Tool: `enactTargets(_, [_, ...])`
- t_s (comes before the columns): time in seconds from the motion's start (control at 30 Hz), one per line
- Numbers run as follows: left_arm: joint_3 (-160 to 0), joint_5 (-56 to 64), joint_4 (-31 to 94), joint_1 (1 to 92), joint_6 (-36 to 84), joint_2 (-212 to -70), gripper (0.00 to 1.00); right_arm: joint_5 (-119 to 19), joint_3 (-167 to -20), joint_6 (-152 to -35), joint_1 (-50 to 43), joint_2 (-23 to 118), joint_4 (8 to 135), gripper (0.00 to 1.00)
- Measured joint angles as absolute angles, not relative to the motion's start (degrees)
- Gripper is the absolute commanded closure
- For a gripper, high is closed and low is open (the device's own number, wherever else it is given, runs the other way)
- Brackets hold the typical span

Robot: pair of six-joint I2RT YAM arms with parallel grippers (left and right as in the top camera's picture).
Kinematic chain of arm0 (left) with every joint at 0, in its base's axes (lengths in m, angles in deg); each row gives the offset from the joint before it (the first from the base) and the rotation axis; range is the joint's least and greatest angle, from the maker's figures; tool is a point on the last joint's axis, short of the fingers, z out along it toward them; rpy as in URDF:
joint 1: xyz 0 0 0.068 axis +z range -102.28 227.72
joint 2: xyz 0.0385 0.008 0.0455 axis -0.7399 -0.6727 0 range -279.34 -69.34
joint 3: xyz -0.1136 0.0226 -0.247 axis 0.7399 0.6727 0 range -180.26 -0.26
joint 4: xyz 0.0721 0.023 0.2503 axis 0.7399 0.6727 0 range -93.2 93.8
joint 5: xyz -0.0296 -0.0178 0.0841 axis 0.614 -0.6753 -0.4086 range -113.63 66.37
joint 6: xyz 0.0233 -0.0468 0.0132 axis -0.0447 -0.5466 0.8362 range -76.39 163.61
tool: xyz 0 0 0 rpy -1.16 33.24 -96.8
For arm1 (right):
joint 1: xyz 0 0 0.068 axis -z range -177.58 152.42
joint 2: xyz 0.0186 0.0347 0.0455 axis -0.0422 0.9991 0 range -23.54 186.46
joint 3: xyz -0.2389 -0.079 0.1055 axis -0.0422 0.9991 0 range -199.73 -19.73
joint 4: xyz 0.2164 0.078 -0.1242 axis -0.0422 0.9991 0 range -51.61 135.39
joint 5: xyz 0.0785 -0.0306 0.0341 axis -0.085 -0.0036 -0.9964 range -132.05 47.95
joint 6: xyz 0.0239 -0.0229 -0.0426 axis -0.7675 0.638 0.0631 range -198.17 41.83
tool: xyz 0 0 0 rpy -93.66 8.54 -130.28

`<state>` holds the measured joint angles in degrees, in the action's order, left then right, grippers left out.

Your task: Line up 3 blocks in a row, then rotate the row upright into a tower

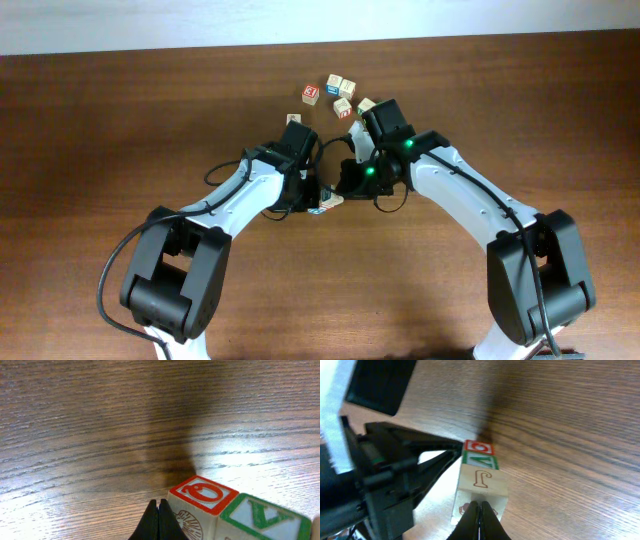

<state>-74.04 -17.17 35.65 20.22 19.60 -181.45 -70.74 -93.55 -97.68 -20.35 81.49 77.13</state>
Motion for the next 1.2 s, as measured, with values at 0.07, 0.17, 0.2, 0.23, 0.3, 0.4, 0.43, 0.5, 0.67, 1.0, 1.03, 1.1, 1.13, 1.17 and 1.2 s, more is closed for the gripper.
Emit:
enactTargets(0.07, [-74.0, -17.1, 35.4, 20.2, 19.6, -181.5, 1.00, -71.3, -93.7, -97.7, -20.9, 81.3, 77.1, 0.96])
enactTargets(0.17, [-74.0, -16.4, 35.0, 20.2, 19.6, -181.5, 1.00, -72.2, -93.9, -97.7, -21.5, 81.2, 77.0, 0.96])
enactTargets(0.2, [-74.0, -16.1, 34.9, 20.2, 19.6, -181.5, 1.00, -72.4, -93.9, -97.7, -21.7, 81.2, 77.0, 0.96])
enactTargets(0.23, [-74.0, -15.8, 34.9, 20.2, 19.6, -181.5, 1.00, -72.6, -93.9, -97.7, -21.8, 81.2, 77.1, 0.96])
enactTargets(0.3, [-74.0, -15.4, 34.9, 20.2, 19.6, -181.5, 1.00, -72.9, -93.9, -97.9, -21.8, 81.2, 77.1, 0.96])
enactTargets(0.4, [-74.0, -14.8, 34.7, 20.2, 19.6, -181.5, 1.00, -73.2, -93.9, -98.0, -21.9, 81.2, 77.1, 0.96])
enactTargets(0.43, [-74.0, -14.8, 34.6, 20.2, 19.6, -181.5, 1.00, -73.2, -93.9, -98.0, -21.9, 81.2, 77.1, 0.96])
enactTargets(0.5, [-74.0, -14.6, 34.3, 20.2, 19.6, -181.5, 1.00, -73.3, -93.9, -98.1, -21.9, 81.2, 77.1, 0.96])
enactTargets(0.67, [-74.0, -13.3, 33.5, 21.1, 19.6, -181.5, 1.00, -73.4, -93.9, -98.7, -22.1, 81.2, 77.0, 0.96])
enactTargets(1.0, [-74.0, -11.8, 32.3, 27.3, 19.6, -181.5, 1.00, -73.4, -93.9, -99.2, -22.1, 81.2, 76.9, 0.96])
enactTargets(1.03, [-74.1, -11.8, 32.3, 27.6, 19.6, -181.5, 1.00, -73.4, -93.9, -99.2, -22.1, 81.2, 76.8, 0.96])
enactTargets(1.1, [-74.2, -11.8, 32.3, 28.0, 19.6, -181.5, 1.00, -73.2, -93.9, -99.2, -22.5, 81.2, 76.3, 0.96])
enactTargets(1.13, [-74.4, -11.8, 32.3, 28.1, 19.6, -181.5, 1.00, -73.1, -93.9, -99.4, -22.7, 81.2, 76.1, 0.96])
enactTargets(1.17, [-74.7, -11.8, 32.3, 28.3, 19.6, -181.5, 1.00, -73.0, -93.9, -99.4, -23.1, 81.2, 76.0, 0.96])
enactTargets(1.2, [-75.0, -11.8, 32.3, 28.6, 19.6, -181.5, 1.00, -73.0, -93.9, -99.6, -23.4, 81.2, 75.8, 0.96])
